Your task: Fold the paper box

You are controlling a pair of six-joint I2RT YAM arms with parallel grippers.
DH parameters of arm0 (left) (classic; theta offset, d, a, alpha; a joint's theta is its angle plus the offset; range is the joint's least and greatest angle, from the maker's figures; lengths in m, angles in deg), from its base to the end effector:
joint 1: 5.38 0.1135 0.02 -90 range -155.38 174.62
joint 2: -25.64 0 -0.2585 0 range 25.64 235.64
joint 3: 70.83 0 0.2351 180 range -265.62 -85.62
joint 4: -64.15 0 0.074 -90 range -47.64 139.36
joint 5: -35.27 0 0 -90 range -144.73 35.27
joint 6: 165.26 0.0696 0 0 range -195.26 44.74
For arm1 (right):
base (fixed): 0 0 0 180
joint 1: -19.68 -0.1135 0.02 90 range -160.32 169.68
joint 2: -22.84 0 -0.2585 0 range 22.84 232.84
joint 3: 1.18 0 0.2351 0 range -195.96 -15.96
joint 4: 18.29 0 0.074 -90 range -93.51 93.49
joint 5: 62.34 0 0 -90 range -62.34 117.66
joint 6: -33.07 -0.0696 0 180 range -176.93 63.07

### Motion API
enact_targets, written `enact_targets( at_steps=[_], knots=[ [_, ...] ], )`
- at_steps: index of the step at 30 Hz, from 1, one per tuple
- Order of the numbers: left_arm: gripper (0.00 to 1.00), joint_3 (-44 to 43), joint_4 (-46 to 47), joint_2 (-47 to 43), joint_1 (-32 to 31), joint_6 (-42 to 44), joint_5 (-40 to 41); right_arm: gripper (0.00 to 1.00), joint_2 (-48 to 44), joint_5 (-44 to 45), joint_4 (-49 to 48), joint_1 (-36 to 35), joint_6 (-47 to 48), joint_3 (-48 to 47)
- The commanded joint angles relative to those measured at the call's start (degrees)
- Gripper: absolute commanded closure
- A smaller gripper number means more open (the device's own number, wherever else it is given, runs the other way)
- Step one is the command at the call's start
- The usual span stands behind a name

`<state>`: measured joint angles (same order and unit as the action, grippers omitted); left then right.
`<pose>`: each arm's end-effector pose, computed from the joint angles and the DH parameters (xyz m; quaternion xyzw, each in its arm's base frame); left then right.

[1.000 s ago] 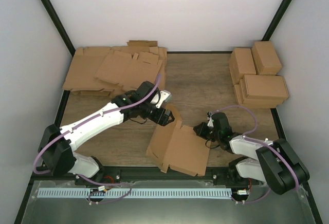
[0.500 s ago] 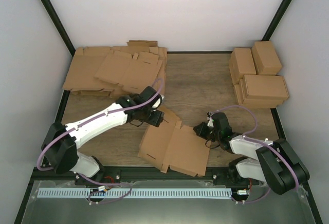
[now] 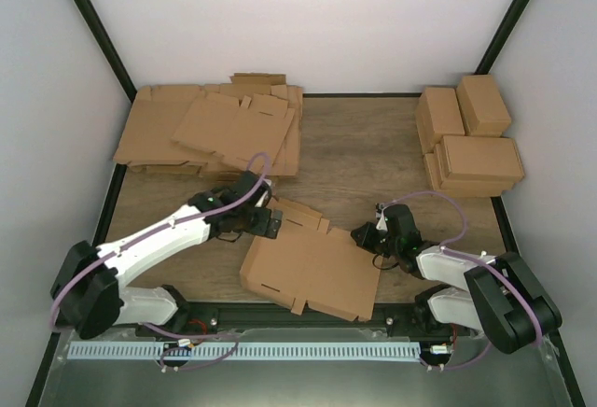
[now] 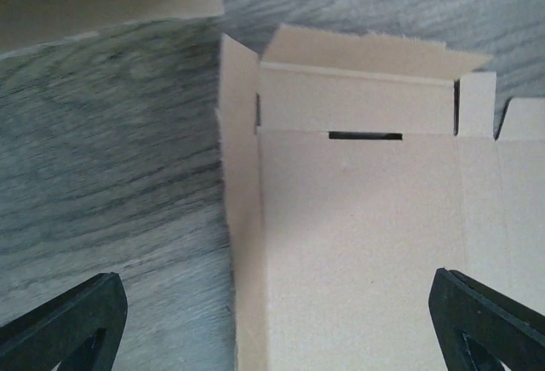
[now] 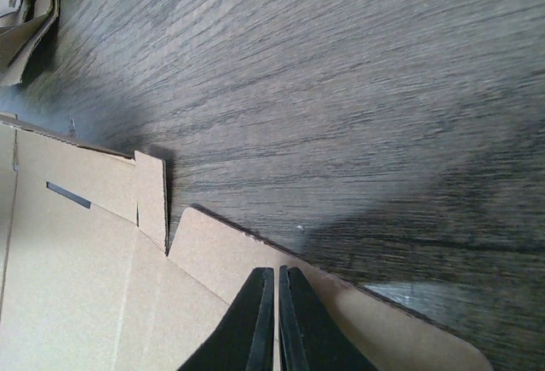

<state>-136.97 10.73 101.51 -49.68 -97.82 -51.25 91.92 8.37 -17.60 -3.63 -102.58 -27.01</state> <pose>0.1843 -0.1740 0.1964 0.1764 0.9561 -0.1032 0.2099 0.1741 0.1001 0.0969 0.1115 0.9028 0.3454 0.2306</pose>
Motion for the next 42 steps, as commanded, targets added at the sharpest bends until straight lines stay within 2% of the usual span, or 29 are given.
enact_targets(
  at_steps=[1,4,8,13,20,23,26,30,32,34,35,36,42],
  knots=[
    [0.0,4.2,4.9,-6.0,3.2,-3.6,-3.0,0.95,0.5,0.3,2.4,0.3,1.2,0.2],
    [0.04,7.4,7.4,-7.8,5.1,-4.1,-7.9,0.95,0.7,0.3,2.4,0.3,1.3,0.0],
    [0.24,8.3,7.6,-5.9,5.3,-3.2,-9.2,0.95,0.8,0.2,2.4,0.2,1.4,-0.2],
    [0.38,8.3,8.0,-3.6,5.3,-2.4,-8.9,0.95,1.1,0.2,2.7,0.3,1.5,-0.6],
    [0.39,9.1,9.2,-0.1,5.3,-3.8,-3.5,0.95,1.1,0.1,2.6,0.3,1.6,-0.6],
    [0.4,11.0,12.1,0.3,5.3,-4.3,-4.9,0.95,1.2,0.2,2.6,0.3,1.6,-0.6],
    [0.46,12.1,14.3,1.6,5.3,-4.4,-7.5,0.95,1.5,0.0,2.3,0.3,1.6,-0.7],
    [0.63,13.1,16.4,2.6,5.2,-3.9,-10.4,0.95,1.9,-0.1,2.2,0.3,1.6,-0.9],
    [0.79,13.3,17.1,2.8,5.1,-3.4,-11.8,0.95,2.2,-0.2,2.1,0.3,1.5,-0.9],
    [0.9,13.2,17.5,3.2,4.9,-3.3,-12.0,0.95,2.2,-0.4,2.0,0.3,1.5,-0.9],
    [0.95,12.9,17.3,3.4,4.8,-3.1,-11.9,0.95,2.3,-0.5,1.9,0.3,1.5,-0.8],
    [0.96,12.2,16.8,3.4,4.5,-3.0,-10.8,0.95,2.2,-0.7,1.9,0.3,1.6,-0.8],
    [0.96,1.2,6.4,1.7,-1.2,0.6,1.9,0.94,0.0,-1.6,2.9,0.2,2.8,-1.2]
  ],
)
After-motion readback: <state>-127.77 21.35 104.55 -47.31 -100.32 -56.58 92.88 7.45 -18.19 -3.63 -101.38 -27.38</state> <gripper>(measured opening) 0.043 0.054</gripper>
